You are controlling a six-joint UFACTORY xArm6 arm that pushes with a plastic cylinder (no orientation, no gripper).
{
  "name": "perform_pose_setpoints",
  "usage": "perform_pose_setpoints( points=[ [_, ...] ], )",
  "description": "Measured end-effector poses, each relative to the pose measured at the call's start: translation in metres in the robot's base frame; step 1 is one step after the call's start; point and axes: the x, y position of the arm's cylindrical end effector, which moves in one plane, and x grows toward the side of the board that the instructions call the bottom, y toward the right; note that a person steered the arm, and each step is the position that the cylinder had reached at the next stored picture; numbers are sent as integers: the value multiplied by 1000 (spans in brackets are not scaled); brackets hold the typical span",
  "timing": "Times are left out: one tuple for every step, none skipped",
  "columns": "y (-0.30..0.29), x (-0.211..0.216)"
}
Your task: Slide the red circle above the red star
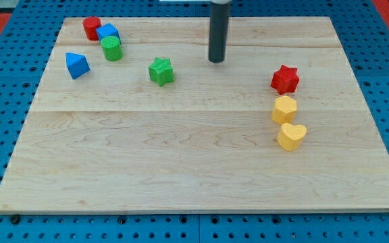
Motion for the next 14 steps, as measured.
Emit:
perform_pose_setpoints(
  points=[
    [-21,-47],
    [-89,-85],
    [-186,-93],
    [-281,-93],
    [-309,-92],
    [-335,-82],
    [-335,-57],
    [-304,-54],
    [-244,-52],
    [-190,-52],
    [-187,-52],
    [-191,-59],
    [-173,-73],
    [-132,-80]
  ],
)
